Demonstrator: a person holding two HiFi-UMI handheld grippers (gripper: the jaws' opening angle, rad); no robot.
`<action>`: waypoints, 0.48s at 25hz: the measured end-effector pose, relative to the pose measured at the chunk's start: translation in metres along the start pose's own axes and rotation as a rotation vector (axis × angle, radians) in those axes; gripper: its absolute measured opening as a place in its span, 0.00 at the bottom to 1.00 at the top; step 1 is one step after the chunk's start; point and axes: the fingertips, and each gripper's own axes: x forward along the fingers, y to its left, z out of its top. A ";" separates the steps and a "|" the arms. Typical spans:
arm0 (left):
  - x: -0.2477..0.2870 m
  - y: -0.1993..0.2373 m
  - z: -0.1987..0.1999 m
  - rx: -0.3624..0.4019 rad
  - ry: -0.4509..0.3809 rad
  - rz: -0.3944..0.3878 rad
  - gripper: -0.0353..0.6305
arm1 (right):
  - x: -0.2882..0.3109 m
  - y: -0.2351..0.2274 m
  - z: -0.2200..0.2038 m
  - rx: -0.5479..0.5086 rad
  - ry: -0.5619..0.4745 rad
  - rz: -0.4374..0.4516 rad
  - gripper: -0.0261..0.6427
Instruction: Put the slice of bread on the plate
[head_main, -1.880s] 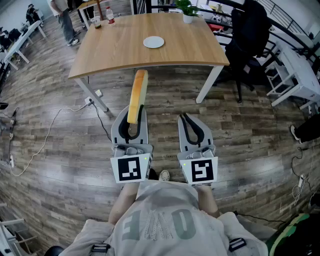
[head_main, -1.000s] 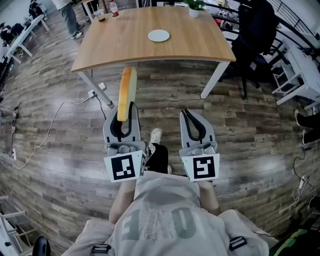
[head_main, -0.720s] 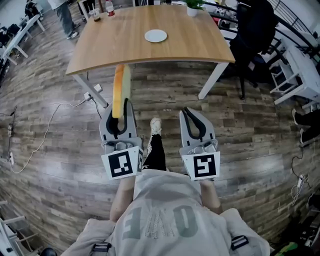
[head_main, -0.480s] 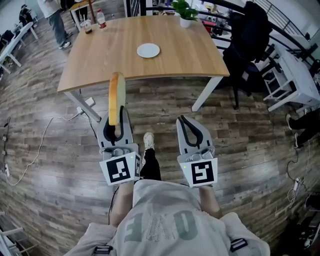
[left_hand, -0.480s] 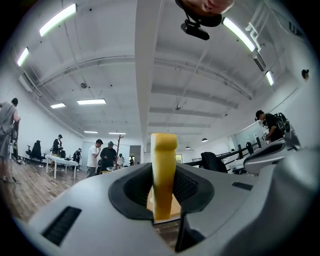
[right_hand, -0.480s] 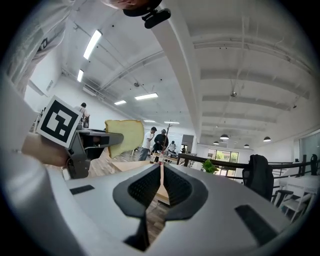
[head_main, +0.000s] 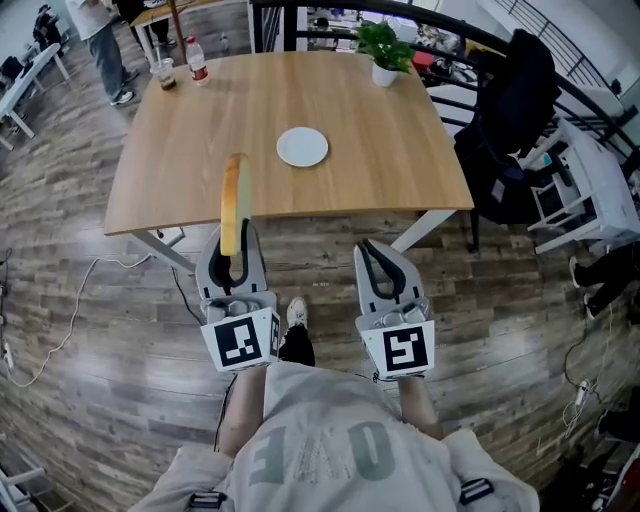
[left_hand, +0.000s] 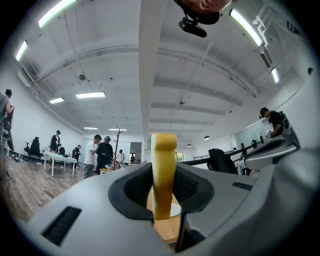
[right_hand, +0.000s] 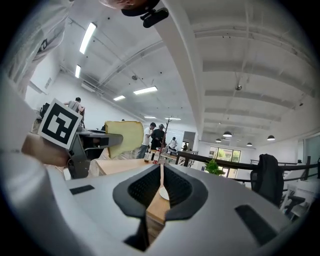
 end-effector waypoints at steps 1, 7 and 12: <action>0.016 0.005 0.001 -0.001 -0.005 0.002 0.20 | 0.017 -0.007 0.002 0.000 0.000 -0.001 0.09; 0.096 0.031 -0.005 0.013 -0.040 -0.005 0.20 | 0.105 -0.036 0.006 0.002 -0.020 0.001 0.08; 0.148 0.038 -0.005 0.026 -0.070 -0.036 0.20 | 0.156 -0.051 0.003 0.000 -0.024 0.009 0.08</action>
